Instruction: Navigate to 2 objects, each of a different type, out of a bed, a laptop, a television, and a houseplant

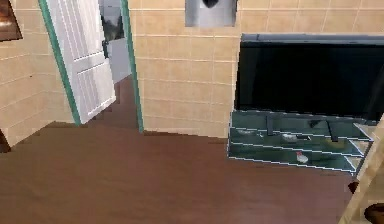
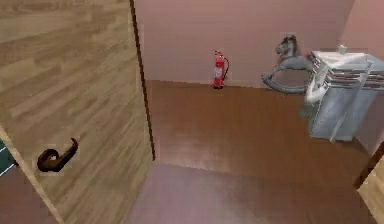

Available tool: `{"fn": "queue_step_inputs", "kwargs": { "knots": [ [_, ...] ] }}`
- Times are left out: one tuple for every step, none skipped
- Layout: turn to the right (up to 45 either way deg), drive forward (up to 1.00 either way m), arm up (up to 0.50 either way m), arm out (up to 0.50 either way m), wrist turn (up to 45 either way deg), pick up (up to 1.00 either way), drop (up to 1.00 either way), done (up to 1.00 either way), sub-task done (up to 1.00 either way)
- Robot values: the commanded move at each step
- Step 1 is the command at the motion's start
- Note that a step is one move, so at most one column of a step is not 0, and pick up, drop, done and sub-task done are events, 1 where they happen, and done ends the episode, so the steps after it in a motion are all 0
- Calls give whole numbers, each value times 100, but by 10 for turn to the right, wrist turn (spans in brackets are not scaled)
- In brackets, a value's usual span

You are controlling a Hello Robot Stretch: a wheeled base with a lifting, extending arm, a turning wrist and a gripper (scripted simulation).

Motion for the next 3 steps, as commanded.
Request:
{"fn": "queue_step_inputs", "kwargs": {
  "knots": [
    [0, 100, 0, 0, 0, 0, 0, 0, 0],
    [450, 0, 0, 0, 0, 0, 0, 0, 0],
    [450, 0, 0, 0, 0, 0, 0, 0, 0]
  ]
}}
